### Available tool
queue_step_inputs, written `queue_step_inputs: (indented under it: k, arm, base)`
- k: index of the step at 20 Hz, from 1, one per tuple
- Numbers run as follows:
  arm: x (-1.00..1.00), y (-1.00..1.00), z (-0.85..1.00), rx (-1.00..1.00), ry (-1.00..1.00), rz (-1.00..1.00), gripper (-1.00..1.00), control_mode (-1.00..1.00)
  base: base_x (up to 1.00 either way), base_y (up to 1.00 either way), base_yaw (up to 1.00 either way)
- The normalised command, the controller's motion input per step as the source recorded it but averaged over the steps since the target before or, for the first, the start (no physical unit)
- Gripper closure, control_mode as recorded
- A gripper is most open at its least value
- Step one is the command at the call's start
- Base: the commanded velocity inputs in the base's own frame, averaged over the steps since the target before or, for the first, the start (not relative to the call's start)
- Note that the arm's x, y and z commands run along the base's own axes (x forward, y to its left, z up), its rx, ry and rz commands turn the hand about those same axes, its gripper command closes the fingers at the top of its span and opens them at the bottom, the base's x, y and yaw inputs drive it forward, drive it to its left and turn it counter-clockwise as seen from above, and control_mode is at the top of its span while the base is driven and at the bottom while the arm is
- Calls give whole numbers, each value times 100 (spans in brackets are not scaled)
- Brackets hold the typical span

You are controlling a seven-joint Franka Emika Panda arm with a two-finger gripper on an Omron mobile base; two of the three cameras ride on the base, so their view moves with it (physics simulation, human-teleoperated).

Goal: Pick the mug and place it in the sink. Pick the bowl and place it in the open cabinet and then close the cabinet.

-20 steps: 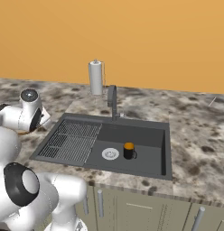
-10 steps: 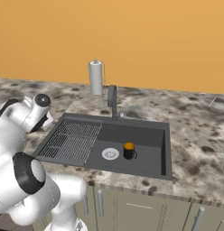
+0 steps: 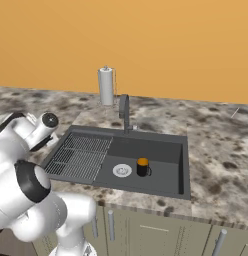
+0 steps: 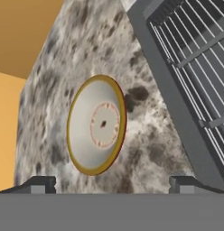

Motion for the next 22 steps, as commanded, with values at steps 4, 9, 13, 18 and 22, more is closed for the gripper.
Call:
queue_step_inputs:
  k: [4, 9, 13, 18, 22]
  arm:
    - [4, 22, -26, 4, 1, 0, -100, -100]
    - [12, 10, -31, 5, 0, 0, -100, -100]
    - [27, 10, -25, 4, 0, 0, -100, -100]
    - [34, 18, -23, 3, 0, 0, -100, -100]
    - [35, 19, -27, 4, 0, 0, -100, -100]
  base:
    - [0, 0, 0]
    - [0, 0, 0]
    - [0, 0, 0]
    - [0, 0, 0]
    - [0, 0, 0]
